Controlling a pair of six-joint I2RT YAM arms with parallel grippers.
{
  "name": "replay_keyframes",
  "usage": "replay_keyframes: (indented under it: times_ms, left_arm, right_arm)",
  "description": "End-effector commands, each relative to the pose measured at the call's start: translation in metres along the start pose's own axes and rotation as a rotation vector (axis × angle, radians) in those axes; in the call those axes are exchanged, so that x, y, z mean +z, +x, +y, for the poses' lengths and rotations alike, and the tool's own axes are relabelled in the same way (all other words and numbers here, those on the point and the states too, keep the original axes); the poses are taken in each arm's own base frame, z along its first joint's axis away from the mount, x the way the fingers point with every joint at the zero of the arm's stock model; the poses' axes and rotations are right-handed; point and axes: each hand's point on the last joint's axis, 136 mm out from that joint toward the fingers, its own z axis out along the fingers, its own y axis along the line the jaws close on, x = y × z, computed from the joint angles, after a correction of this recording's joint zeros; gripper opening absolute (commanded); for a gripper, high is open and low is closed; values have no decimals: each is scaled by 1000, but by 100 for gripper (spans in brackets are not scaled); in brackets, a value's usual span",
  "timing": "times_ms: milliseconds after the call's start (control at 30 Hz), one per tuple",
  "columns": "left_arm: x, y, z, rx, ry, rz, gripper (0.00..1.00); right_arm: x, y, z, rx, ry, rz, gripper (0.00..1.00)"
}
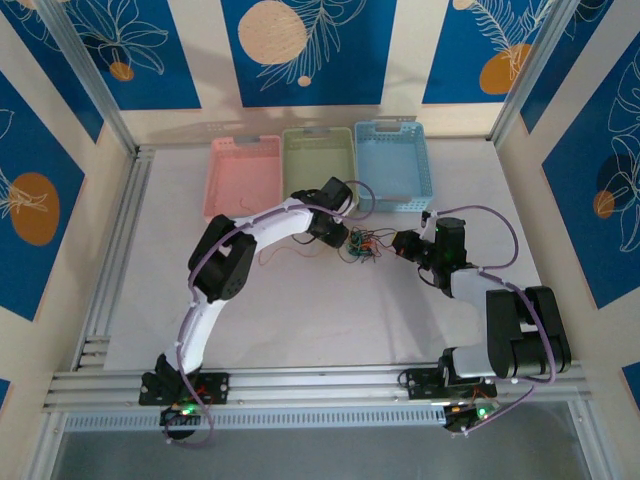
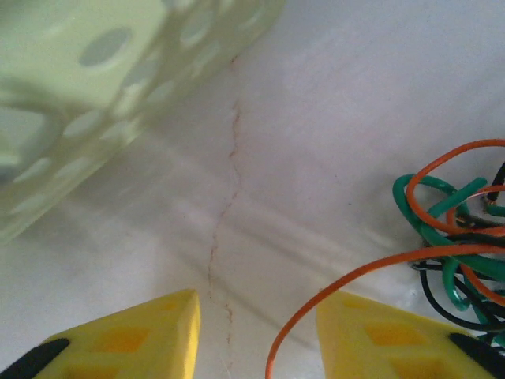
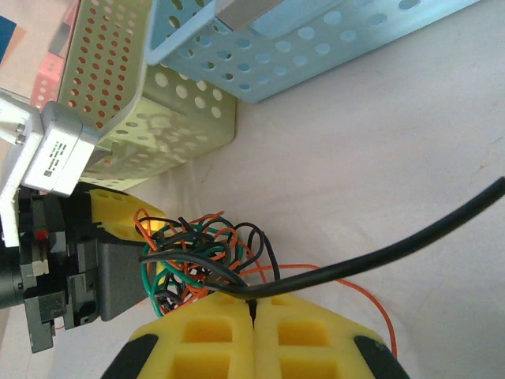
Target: Untangle the cables
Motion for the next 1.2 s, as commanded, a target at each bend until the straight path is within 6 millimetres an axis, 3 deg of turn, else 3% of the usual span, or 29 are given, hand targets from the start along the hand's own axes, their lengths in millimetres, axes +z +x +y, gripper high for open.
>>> replay_keyframes:
  times_ms: [0,200,433,667,800,1167]
  left_arm:
    - [3,0,6,-2,-27,-9,40]
    - [1,1,15,-22,-77,-32,42]
    - [5,4,15,-31,-70,-23,36]
    - [-4,4,14,-47,-66,-49,4]
    - [-29,-1,15,-74,-65,-99,0]
    - [-129,-1,23,-152,-80,-243,0]
  right_arm:
    - [2,1,0,6,-1,7,0]
    - [2,1,0,3,-2,9,0]
    - [2,1,1,4,-4,9,0]
    - [2,1,0,5,-1,8,0]
    - [2,1,-1,8,3,7,0]
    - [2,0,-6,24,34,5,0]
